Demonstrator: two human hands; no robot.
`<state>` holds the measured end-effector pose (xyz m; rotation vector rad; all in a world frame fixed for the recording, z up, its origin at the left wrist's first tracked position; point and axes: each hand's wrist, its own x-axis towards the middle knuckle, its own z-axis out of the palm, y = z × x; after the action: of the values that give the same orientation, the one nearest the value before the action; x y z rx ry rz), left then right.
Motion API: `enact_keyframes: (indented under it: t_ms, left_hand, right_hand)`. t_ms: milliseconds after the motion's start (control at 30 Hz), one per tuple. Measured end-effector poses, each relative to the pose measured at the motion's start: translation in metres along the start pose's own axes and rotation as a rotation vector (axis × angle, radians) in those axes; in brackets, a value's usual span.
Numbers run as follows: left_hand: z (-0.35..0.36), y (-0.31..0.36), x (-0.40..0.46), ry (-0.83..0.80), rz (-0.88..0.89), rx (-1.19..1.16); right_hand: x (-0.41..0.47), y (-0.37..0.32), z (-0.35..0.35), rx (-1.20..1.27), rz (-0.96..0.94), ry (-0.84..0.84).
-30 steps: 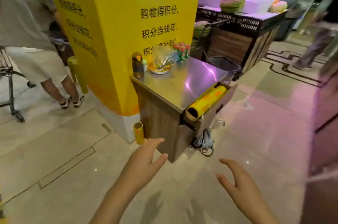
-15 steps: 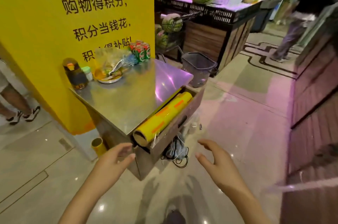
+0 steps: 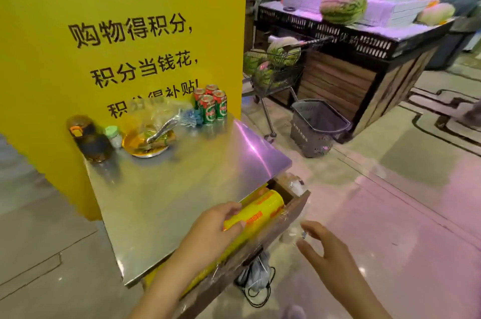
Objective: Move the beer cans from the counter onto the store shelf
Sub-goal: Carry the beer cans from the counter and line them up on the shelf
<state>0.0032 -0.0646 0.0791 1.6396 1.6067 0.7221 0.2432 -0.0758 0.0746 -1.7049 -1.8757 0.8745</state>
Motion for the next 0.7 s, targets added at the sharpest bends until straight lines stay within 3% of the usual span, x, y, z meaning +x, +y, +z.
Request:
enact_keyframes:
  t_ms: [367, 467, 700]
  left_hand:
    - [-0.002, -0.019, 0.097, 0.472, -0.407, -0.064]
    - [-0.016, -0.024, 0.132, 0.500, -0.455, -0.071]
    - [-0.064, -0.055, 0.261, 0.445, -0.434, -0.050]
  right_hand:
    - [0.247, 0.007, -0.009, 0.100, -0.218, -0.426]
    - [0.308, -0.008, 0.001, 0.080, -0.254, -0.505]
    - [0.429, -0.032, 0.050, 0.096, -0.218, -0.466]
